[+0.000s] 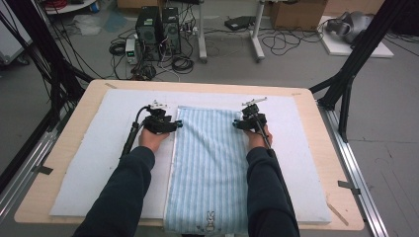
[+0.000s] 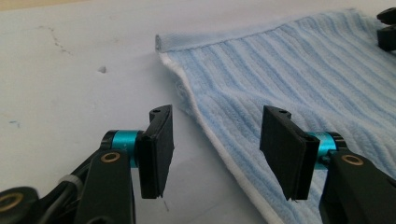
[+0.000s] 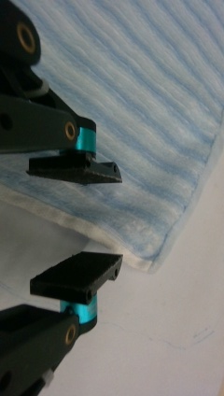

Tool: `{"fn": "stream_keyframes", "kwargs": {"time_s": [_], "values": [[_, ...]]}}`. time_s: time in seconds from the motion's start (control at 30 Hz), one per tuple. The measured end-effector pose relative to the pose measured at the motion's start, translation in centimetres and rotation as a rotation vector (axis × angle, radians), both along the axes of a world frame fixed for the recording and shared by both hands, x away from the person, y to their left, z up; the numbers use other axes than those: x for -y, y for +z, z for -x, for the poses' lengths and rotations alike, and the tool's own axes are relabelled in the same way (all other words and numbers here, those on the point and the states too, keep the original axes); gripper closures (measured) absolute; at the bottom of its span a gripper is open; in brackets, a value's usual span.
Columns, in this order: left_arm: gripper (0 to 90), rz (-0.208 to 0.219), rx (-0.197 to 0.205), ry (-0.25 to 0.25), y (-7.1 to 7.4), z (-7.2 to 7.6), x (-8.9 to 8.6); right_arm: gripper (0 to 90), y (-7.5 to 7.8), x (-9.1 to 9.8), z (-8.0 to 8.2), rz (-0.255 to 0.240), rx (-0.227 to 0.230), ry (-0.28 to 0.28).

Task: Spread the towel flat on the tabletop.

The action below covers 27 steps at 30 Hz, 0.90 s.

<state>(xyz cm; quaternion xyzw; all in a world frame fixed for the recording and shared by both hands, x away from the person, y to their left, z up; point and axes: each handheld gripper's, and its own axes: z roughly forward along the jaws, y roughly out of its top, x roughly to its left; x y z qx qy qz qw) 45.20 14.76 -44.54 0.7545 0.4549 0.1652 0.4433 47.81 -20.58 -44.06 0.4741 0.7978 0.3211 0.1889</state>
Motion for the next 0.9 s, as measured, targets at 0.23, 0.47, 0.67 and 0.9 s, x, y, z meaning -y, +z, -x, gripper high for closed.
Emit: {"fn": "stream_keyframes", "kwargs": {"time_s": [0.23, 0.47, 0.67, 0.9], "values": [[44.2, 0.007, 0.007, 0.003, 0.4, 0.3, 0.1, 86.4, 0.2, -1.1, -0.3, 0.1, 0.044, 0.019], [41.9, 0.012, 0.01, -0.019, 0.9, 0.8, 0.4, 59.8, 0.0, 0.2, -0.7, 0.072, 0.065, -0.097], [48.4, -0.006, -0.01, -0.04, 0.7, 1.1, 0.6, 52.3, 2.0, 1.3, 0.3, 0.027, 0.074, -0.066], [60.6, -0.057, -0.013, -0.021, -0.7, 0.5, 2.2, 54.1, 2.9, 2.0, 3.2, 0.01, 0.027, 0.026]]}}
